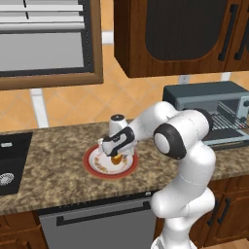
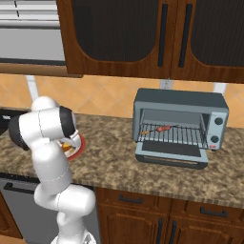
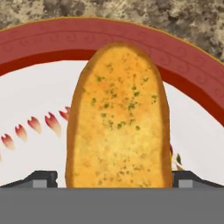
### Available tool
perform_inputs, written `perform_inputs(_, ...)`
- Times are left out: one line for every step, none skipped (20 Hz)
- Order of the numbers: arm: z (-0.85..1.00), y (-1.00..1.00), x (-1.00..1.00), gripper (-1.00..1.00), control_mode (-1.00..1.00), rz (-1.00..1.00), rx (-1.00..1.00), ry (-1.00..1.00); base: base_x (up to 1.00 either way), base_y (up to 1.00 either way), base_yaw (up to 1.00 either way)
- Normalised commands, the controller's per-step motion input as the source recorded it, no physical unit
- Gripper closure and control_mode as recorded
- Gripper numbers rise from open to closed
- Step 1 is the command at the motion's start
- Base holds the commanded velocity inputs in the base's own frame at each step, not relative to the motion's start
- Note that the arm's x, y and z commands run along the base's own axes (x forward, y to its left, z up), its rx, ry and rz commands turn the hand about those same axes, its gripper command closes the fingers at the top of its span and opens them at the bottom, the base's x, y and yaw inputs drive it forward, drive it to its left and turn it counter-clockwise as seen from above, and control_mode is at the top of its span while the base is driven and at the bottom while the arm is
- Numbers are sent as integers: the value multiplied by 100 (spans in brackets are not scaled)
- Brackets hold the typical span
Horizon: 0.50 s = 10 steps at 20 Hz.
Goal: Pick up the kebab skewer and baguette bread, and place them inside the toaster oven. Close the toaster oven door and start by setting the timer.
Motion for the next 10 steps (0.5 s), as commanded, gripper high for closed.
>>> perform_inputs(-14,0,0,-100,-100,0,0,0,0,0,0)
perform_inputs(-3,0,0,-100,-100,0,0,0,0,0,0)
perform_inputs(0,0,0,-100,-100,0,0,0,0,0,0)
perform_inputs(0,0,0,100,-100,0,0,0,0,0,0)
perform_inputs(-6,0,0,100,-100,0,0,1,0,0,0)
perform_inputs(-9,0,0,100,-100,0,0,2,0,0,0)
perform_inputs(-5,0,0,100,-100,0,0,2,0,0,0)
perform_inputs(-3,0,0,100,-100,0,0,1,0,0,0)
perform_inputs(-5,0,0,100,-100,0,0,3,0,0,0)
perform_inputs(-1,0,0,100,-100,0,0,1,0,0,0)
